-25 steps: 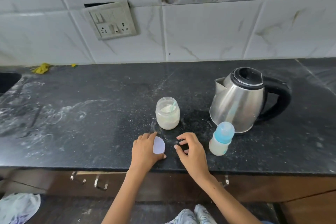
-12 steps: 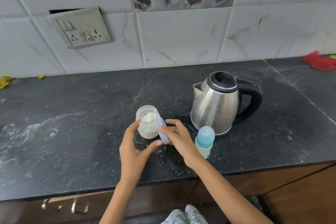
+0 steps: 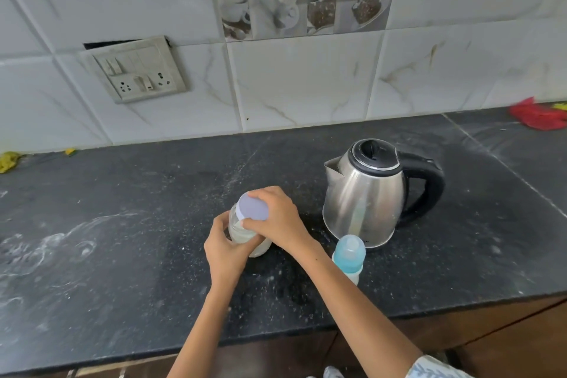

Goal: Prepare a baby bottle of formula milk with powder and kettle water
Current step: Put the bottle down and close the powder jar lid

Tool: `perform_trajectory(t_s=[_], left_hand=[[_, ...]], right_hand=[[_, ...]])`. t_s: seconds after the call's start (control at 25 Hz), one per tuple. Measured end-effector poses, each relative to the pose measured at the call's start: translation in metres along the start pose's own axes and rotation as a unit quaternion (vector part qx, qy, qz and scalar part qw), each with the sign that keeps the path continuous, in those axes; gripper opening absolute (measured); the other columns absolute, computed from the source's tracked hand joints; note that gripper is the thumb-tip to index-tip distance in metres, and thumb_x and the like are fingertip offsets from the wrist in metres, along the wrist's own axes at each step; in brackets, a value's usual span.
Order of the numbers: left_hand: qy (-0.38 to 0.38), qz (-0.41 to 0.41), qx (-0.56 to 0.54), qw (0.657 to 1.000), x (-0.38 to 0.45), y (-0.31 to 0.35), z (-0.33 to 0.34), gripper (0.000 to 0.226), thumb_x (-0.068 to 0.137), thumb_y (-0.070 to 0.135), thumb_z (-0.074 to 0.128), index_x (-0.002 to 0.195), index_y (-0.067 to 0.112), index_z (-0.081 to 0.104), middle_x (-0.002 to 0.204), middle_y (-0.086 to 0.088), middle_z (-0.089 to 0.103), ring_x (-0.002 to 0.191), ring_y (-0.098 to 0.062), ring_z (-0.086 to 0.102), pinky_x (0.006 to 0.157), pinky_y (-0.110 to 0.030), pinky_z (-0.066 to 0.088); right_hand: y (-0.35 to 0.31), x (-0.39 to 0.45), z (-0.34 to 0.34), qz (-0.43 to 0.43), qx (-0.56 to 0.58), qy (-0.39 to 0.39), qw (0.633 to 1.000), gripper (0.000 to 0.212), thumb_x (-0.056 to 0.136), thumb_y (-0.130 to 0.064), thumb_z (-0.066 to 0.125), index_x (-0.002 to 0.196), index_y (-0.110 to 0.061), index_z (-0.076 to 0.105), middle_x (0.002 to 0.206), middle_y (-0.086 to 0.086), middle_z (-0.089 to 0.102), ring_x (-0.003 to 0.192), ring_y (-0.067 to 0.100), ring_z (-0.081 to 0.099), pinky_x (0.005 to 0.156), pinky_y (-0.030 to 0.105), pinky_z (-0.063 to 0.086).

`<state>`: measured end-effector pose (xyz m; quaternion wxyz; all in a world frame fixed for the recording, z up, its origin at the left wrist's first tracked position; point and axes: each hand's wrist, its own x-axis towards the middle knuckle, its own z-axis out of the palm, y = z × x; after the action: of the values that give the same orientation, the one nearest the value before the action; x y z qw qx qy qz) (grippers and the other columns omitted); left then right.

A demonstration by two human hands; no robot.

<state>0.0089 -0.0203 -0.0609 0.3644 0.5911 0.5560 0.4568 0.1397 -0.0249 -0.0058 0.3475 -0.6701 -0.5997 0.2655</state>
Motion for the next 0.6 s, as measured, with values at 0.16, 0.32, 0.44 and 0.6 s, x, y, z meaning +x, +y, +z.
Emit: perform_trajectory(t_s=[0.16,0.32,0.44,0.6], left_hand=[[-0.008,-0.006,-0.011,1.0,0.001,-0.002,-0.004,0.067,0.046,0.044,0.083,0.106,0.039,0.054,0.097,0.02,0.064,0.09,0.014,0.056,0.064,-0.012,0.043],[-0.008,-0.019,-0.02,1.0,0.002,-0.008,-0.004,0.068,0.047,0.035,0.085,0.108,0.037,0.055,0.1,0.016,0.065,0.094,0.006,0.059,0.071,-0.017,0.044],[-0.01,-0.024,-0.019,0.999,0.003,-0.01,-0.004,0.071,0.046,0.036,0.087,0.11,0.033,0.056,0.102,0.012,0.065,0.097,-0.004,0.059,0.074,-0.024,0.048],[-0.006,-0.023,-0.03,0.999,0.002,-0.009,-0.002,0.07,0.043,0.042,0.082,0.108,0.031,0.057,0.098,0.01,0.066,0.091,-0.007,0.061,0.067,-0.023,0.047]], right_hand=[[-0.003,0.004,0.005,-0.022,-0.044,-0.06,0.997,0.061,0.075,-0.027,0.078,0.132,-0.024,0.057,0.135,-0.002,0.045,0.117,0.023,0.052,0.092,0.032,0.044],[-0.012,0.008,0.003,-0.05,-0.088,-0.113,0.988,0.058,0.074,-0.019,0.076,0.13,-0.024,0.059,0.138,-0.002,0.045,0.119,0.023,0.049,0.093,0.033,0.042],[-0.016,0.015,-0.005,-0.061,-0.103,-0.156,0.98,0.056,0.072,-0.014,0.076,0.126,-0.025,0.063,0.137,-0.001,0.047,0.12,0.021,0.049,0.09,0.032,0.043],[-0.023,0.011,0.01,-0.017,-0.201,-0.065,0.977,0.061,0.072,-0.041,0.08,0.125,-0.025,0.056,0.125,0.009,0.047,0.112,0.029,0.05,0.082,0.037,0.047]])
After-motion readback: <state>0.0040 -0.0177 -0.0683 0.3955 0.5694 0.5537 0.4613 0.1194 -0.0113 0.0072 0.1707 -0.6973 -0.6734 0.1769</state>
